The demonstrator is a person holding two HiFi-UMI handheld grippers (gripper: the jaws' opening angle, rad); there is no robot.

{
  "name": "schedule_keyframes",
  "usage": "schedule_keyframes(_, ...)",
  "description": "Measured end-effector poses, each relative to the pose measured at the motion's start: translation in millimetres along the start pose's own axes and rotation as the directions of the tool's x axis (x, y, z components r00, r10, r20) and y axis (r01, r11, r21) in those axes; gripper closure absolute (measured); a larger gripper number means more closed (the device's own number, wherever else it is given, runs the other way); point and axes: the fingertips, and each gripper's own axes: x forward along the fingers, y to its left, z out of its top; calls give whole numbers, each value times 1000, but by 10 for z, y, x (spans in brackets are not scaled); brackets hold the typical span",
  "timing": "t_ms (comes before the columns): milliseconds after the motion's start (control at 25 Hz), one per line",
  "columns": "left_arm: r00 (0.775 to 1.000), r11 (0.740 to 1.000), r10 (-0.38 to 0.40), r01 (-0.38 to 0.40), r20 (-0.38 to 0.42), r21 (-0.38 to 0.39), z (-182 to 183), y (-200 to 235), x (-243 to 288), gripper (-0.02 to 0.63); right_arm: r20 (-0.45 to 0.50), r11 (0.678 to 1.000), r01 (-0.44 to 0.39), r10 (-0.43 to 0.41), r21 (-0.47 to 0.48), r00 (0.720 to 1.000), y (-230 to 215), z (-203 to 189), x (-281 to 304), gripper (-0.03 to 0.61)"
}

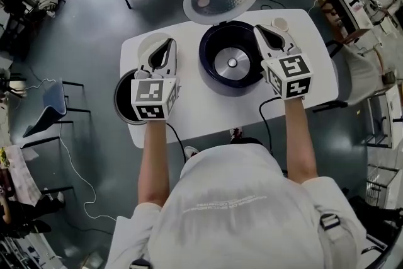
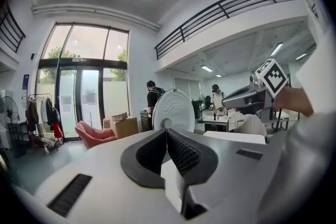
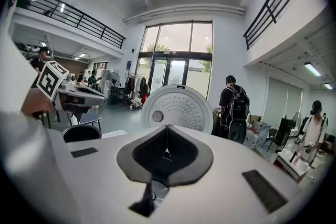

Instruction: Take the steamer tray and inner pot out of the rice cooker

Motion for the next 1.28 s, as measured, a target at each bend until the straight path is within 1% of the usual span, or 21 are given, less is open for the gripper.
schedule_keyframes(160,999,999,-4,3,34,34,214,-109,30,595,19,998,4,-3,-56,1000,-66,142,-98,552)
schedule_keyframes(320,997,998,-6,2,74,66,428,-173,-8,595,48,997,5,-1,-77,999,-102,284,-168,553)
schedule_keyframes(480,995,997,-9,1,98,83,560,-240,-70,595,73,996,-14,21,-90,997,-81,382,-208,554)
schedule_keyframes(640,995,997,-9,1,94,82,575,-278,-100,595,76,994,-39,48,-106,996,-25,418,-190,554)
schedule_keyframes(800,997,997,1,-8,84,77,543,-220,-115,595,77,993,-58,66,-105,995,46,419,-122,554)
schedule_keyframes(1280,998,998,9,-13,66,65,465,-134,-130,595,88,992,-82,90,-92,992,145,415,-65,554)
